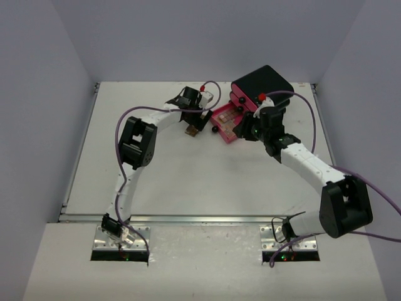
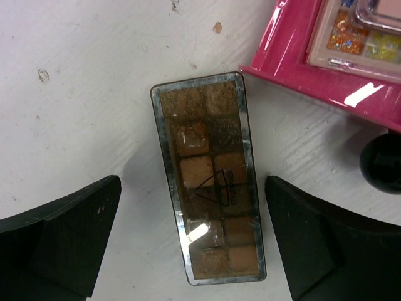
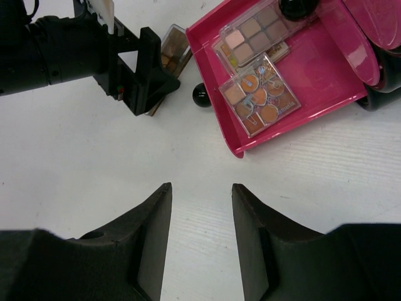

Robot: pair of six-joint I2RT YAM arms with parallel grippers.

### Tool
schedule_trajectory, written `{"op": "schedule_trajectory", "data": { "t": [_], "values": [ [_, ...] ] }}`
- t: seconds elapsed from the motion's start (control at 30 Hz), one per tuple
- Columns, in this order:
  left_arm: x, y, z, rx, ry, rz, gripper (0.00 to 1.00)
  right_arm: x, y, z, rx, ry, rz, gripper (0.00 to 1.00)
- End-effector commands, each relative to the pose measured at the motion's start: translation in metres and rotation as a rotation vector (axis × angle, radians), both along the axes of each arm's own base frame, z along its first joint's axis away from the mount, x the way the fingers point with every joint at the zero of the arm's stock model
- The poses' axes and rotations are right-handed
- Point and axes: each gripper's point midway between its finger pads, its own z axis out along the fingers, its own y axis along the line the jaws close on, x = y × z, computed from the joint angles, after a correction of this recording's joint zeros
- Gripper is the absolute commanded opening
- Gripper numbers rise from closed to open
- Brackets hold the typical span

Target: Organize the makeup

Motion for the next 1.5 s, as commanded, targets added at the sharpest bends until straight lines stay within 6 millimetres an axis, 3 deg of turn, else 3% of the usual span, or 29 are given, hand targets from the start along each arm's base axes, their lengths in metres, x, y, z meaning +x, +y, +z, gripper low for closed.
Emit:
{"op": "schedule_trajectory", "data": {
  "t": [0.0,0.07,0.13,0.23,0.47,0.6,0.73,0.8,0.97,1.23,1.37,1.47],
  "values": [
    [0.002,-0.002,-0.014,-0.002,0.020,0.024,1.00,0.008,-0.010,0.024,0.014,-0.086,-0.044,0.45],
    [0.004,-0.004,-0.016,-0.006,0.024,0.022,1.00,0.008,-0.011,0.025,0.016,-0.086,-0.048,0.44],
    [0.004,-0.004,-0.020,-0.002,0.040,0.026,0.92,0.008,-0.012,0.025,0.020,-0.087,-0.050,0.44],
    [-0.005,-0.002,-0.023,-0.007,0.074,0.021,0.56,0.008,-0.013,0.027,0.019,-0.091,-0.052,0.44],
    [-0.021,0.015,-0.024,-0.016,0.135,0.034,0.01,0.007,-0.014,0.027,0.019,-0.092,-0.056,0.44],
    [-0.026,0.027,-0.007,-0.086,0.154,0.060,0.00,0.005,0.000,0.024,0.036,-0.086,0.017,0.45],
    [-0.021,0.028,0.034,-0.192,0.115,0.094,0.00,0.002,0.024,0.015,0.062,-0.053,0.107,0.46],
    [-0.018,0.026,0.064,-0.245,0.065,0.097,0.00,0.002,0.043,0.011,0.082,-0.039,0.153,0.47],
    [-0.017,0.024,0.114,-0.322,-0.010,0.124,0.00,0.006,0.080,0.011,0.132,-0.025,0.221,0.51],
    [-0.013,0.026,0.161,-0.440,-0.113,0.212,0.00,0.024,0.156,0.019,0.290,-0.033,0.252,0.66],
    [-0.013,0.023,0.171,-0.500,-0.113,0.254,0.00,0.039,0.176,0.014,0.361,-0.047,0.205,0.66],
    [-0.015,0.019,0.175,-0.536,-0.101,0.259,0.00,0.048,0.186,0.022,0.447,-0.070,0.181,0.66]
  ]
}}
